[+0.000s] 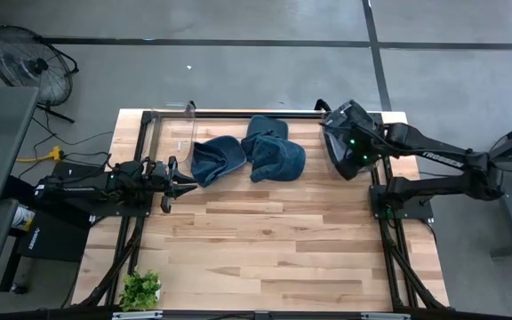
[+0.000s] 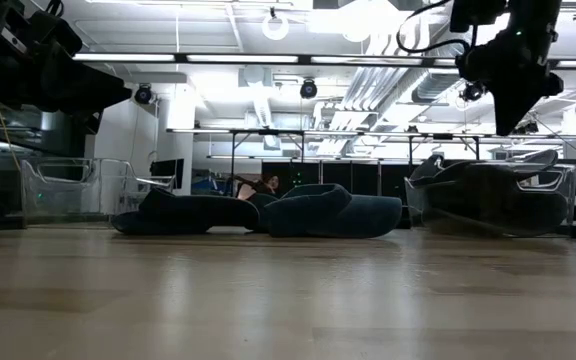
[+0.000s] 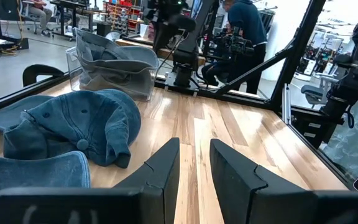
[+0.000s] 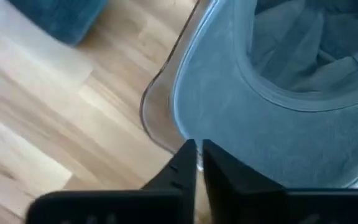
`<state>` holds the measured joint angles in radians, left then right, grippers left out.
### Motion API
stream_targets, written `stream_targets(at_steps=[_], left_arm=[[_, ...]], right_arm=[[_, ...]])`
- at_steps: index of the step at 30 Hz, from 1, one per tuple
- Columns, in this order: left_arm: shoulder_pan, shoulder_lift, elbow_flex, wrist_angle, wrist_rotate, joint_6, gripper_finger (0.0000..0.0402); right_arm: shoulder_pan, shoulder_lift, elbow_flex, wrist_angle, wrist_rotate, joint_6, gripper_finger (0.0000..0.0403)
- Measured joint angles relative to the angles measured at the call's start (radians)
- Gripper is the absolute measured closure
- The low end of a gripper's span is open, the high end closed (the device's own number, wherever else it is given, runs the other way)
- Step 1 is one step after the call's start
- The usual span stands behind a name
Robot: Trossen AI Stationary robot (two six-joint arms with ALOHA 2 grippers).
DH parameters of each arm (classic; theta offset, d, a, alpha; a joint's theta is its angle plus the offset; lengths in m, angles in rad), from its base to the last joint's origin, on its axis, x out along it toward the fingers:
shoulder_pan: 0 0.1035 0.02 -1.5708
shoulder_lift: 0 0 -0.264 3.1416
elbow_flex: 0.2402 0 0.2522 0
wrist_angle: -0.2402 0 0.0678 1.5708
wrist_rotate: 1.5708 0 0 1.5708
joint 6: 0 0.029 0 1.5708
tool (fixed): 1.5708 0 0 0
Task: Pick & Place hat
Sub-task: Put the gray cap into the right transparent bin
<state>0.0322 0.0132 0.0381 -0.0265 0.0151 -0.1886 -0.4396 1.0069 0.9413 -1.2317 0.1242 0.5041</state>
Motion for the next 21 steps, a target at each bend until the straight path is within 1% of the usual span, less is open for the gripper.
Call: stream_targets(at_steps=[2,5,10,12,15,21], left_arm=[[0.0,0.0,0.0,0.0,0.0,0.0,0.0314],[0.0,0.0,0.0,0.0,0.0,0.0,0.0314],[0.0,0.0,0.0,0.0,0.0,0.0,0.0314],[0.0,0.0,0.0,0.0,0.0,0.0,0.0314],[0.0,0.0,0.0,0.0,0.0,0.0,0.0314],[0.0,0.0,0.0,0.0,0.0,0.0,0.0314]], right_arm=[[-0.027,0.012,-0.001,0.004,0.0,0.017,0.0397],[-0.073,0.038,-0.018,0.037,-0.014,0.037,0.0391],[-0.132,0.094,-0.064,0.134,-0.06,0.042,0.0399],[-0.153,0.117,-0.07,0.138,-0.05,0.042,0.04],[-0.181,0.148,-0.073,0.131,-0.005,0.041,0.0401],[-0.223,0.219,-0.073,0.138,0.0,0.033,0.0402]])
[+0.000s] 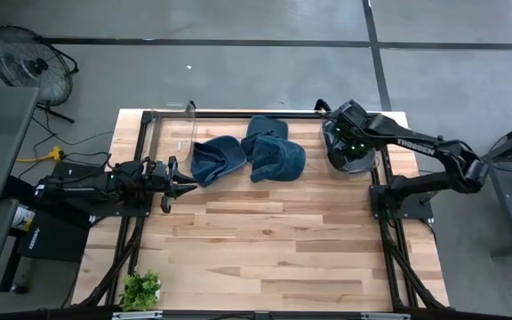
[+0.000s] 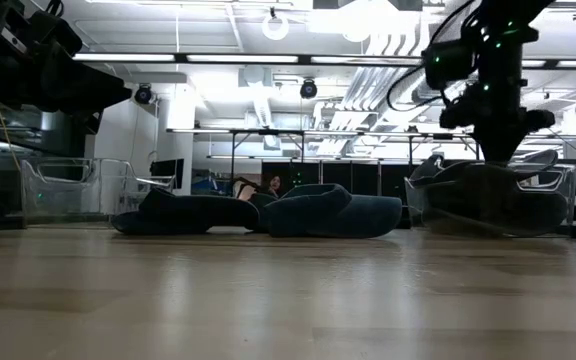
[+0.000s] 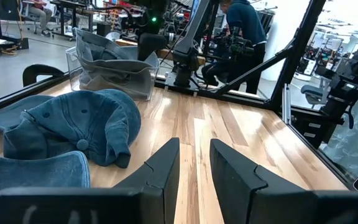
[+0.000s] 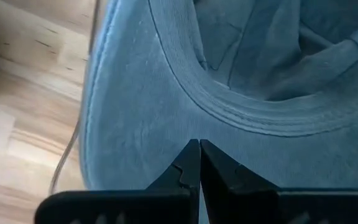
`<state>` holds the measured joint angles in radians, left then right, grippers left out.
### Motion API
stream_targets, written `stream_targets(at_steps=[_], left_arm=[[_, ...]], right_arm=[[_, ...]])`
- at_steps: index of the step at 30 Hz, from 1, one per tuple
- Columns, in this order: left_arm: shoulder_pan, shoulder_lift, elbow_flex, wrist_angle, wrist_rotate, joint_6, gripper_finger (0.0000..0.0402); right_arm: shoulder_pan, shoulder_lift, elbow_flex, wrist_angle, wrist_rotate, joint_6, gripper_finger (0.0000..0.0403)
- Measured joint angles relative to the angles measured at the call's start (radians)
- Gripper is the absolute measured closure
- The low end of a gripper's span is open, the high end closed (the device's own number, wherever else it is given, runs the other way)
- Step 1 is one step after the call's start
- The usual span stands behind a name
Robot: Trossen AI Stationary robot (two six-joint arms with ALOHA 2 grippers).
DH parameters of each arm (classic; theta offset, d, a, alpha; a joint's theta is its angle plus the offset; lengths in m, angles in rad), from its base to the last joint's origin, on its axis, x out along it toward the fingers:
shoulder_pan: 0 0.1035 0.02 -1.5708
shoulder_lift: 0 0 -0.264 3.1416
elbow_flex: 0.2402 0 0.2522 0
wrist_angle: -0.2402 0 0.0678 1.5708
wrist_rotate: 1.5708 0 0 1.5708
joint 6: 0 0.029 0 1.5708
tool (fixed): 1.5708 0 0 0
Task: Pick & Place hat
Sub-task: Put the gray cap into the right transparent bin, then put the bottom right blue cap into the left transparent bin
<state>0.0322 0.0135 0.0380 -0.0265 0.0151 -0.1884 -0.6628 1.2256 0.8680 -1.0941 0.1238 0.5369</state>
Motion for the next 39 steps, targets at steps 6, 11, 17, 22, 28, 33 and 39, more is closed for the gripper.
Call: stream_targets(at_steps=[6,11,17,22,28,33,39], left_arm=[[0.0,0.0,0.0,0.0,0.0,0.0,0.0314],[0.0,0.0,0.0,0.0,0.0,0.0,0.0314],[0.0,0.0,0.0,0.0,0.0,0.0,0.0314],[0.0,0.0,0.0,0.0,0.0,0.0,0.0314],[0.0,0.0,0.0,0.0,0.0,0.0,0.0314],[0.0,0.0,0.0,0.0,0.0,0.0,0.0314],[0.0,0.0,0.0,0.0,0.0,0.0,0.0314]], right_arm=[[-0.018,0.089,0.0,0.021,-0.007,-0.013,0.0402],[-0.028,0.157,0.0,0.075,-0.036,-0.022,0.0402],[-0.032,0.223,0.0,0.106,-0.069,-0.046,0.0403],[-0.032,0.217,0.0,0.106,-0.07,-0.066,0.0403],[-0.031,0.135,0.0,0.1,-0.062,-0.066,0.0403],[-0.031,0.029,0.0,0.09,-0.067,-0.066,0.0403],[-0.015,-0.085,0.0,0.09,-0.136,-0.065,0.0391]])
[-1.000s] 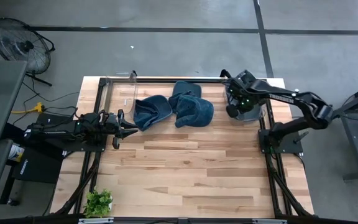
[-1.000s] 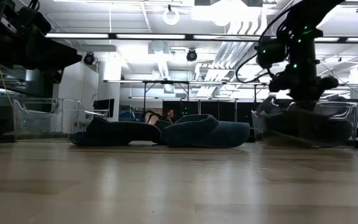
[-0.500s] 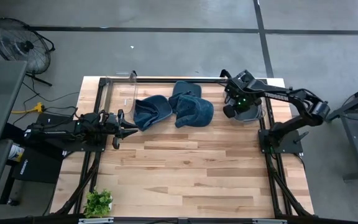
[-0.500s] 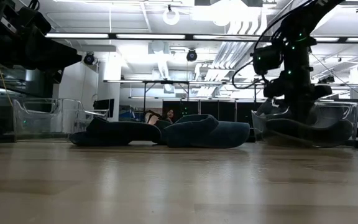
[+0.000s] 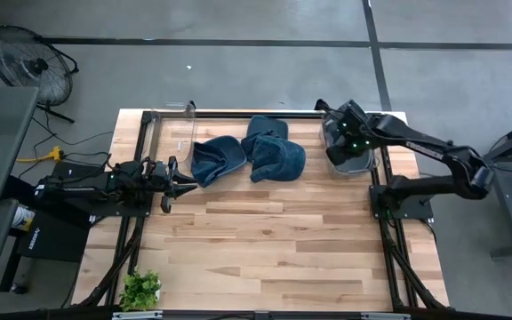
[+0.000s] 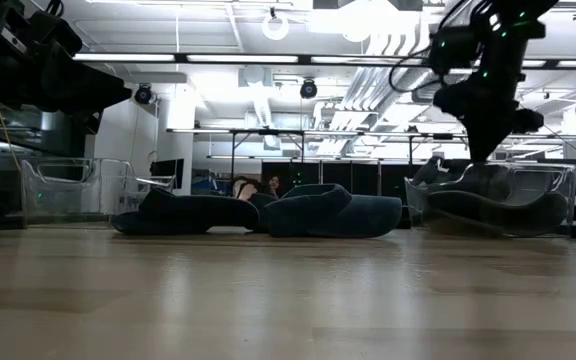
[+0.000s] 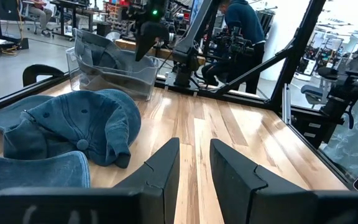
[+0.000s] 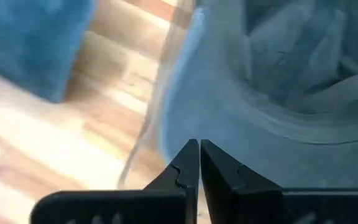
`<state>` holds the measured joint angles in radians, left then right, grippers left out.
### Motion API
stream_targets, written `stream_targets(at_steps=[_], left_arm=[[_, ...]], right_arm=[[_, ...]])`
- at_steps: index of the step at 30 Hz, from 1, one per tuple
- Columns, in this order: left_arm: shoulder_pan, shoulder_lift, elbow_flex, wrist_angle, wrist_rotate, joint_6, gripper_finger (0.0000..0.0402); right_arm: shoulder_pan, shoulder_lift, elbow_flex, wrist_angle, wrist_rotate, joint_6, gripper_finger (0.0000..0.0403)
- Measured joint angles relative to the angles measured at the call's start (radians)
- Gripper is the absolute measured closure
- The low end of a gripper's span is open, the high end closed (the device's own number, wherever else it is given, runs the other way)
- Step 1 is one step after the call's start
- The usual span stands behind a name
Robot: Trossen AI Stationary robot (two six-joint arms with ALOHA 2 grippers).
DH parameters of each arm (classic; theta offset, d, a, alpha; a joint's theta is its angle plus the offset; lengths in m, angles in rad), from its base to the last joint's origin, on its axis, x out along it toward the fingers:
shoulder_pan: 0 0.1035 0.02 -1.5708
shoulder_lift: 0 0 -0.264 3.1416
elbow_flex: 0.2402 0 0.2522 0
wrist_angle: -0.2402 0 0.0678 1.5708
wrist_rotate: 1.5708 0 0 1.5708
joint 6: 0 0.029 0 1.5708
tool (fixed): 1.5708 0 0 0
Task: Pick & Place hat
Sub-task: Put the bottom right blue cap into the left transparent bin
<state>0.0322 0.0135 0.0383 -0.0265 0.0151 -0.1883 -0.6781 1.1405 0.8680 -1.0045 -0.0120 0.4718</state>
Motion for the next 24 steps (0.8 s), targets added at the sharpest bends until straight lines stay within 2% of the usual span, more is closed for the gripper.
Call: stream_targets(at_steps=[6,14,19,24], left_arm=[[0.0,0.0,0.0,0.0,0.0,0.0,0.0314],[0.0,0.0,0.0,0.0,0.0,0.0,0.0314],[0.0,0.0,0.0,0.0,0.0,0.0,0.0314],[0.0,0.0,0.0,0.0,0.0,0.0,0.0314]], right_arm=[[0.078,-0.062,0.0,0.107,-0.091,0.013,0.0345],[0.201,-0.042,0.0,0.344,-0.187,0.047,0.027],[0.262,-0.017,0.0,0.38,-0.195,0.052,0.0234],[0.314,0.025,0.0,0.391,-0.151,0.172,0.0208]])
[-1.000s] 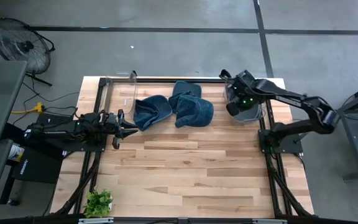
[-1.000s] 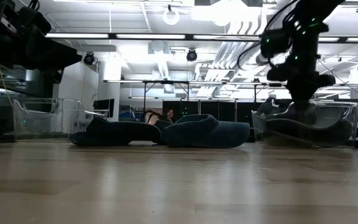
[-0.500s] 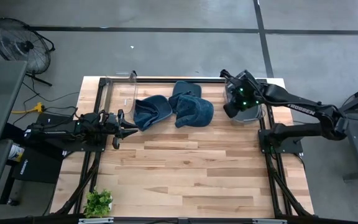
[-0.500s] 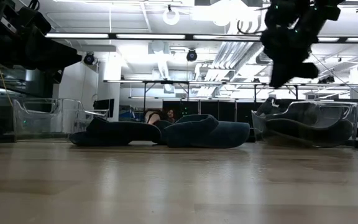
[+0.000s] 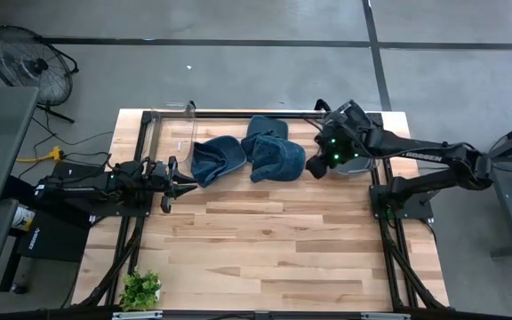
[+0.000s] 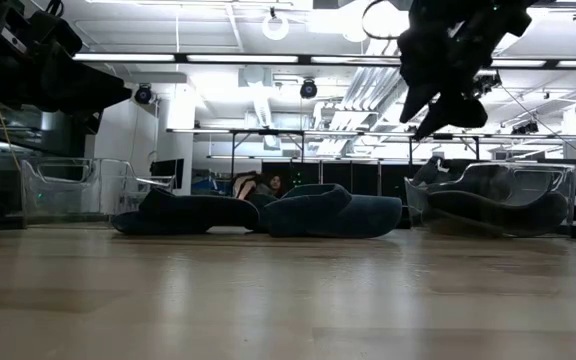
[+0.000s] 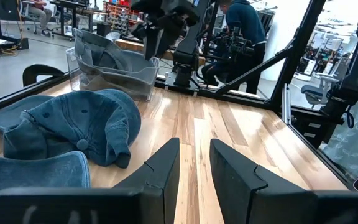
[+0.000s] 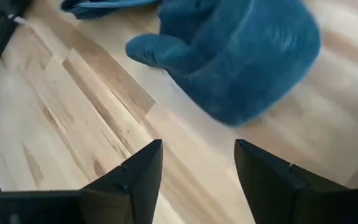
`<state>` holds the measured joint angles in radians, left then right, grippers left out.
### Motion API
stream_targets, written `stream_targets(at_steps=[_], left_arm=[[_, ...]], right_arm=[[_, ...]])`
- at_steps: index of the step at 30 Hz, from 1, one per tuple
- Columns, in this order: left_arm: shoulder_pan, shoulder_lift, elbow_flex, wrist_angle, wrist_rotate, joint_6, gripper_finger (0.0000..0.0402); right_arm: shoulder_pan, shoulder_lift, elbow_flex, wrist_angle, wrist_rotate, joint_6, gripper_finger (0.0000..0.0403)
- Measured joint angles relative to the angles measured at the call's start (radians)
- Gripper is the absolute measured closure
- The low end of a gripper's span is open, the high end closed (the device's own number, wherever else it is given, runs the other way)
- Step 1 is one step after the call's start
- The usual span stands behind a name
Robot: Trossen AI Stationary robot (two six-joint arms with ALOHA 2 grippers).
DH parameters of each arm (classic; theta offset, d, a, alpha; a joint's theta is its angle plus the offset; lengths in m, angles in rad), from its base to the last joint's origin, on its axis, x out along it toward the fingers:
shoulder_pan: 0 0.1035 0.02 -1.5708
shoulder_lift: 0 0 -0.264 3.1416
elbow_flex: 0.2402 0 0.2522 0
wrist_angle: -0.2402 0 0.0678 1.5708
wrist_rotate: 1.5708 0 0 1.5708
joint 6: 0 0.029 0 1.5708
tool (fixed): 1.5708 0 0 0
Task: Pick & Place hat
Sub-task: Put the bottom right blue cap into the left transparent bin
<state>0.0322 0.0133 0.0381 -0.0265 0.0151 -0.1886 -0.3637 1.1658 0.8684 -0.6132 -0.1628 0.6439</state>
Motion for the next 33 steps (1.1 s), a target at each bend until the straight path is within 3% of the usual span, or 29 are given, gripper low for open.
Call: stream_targets(at_steps=[11,33], left_arm=[[0.0,0.0,0.0,0.0,0.0,0.0,0.0314],[0.0,0.0,0.0,0.0,0.0,0.0,0.0314]], right_arm=[[0.07,0.129,0.0,-0.002,0.174,0.249,0.017],[0.114,0.337,0.0,0.098,0.391,0.368,0.0168]])
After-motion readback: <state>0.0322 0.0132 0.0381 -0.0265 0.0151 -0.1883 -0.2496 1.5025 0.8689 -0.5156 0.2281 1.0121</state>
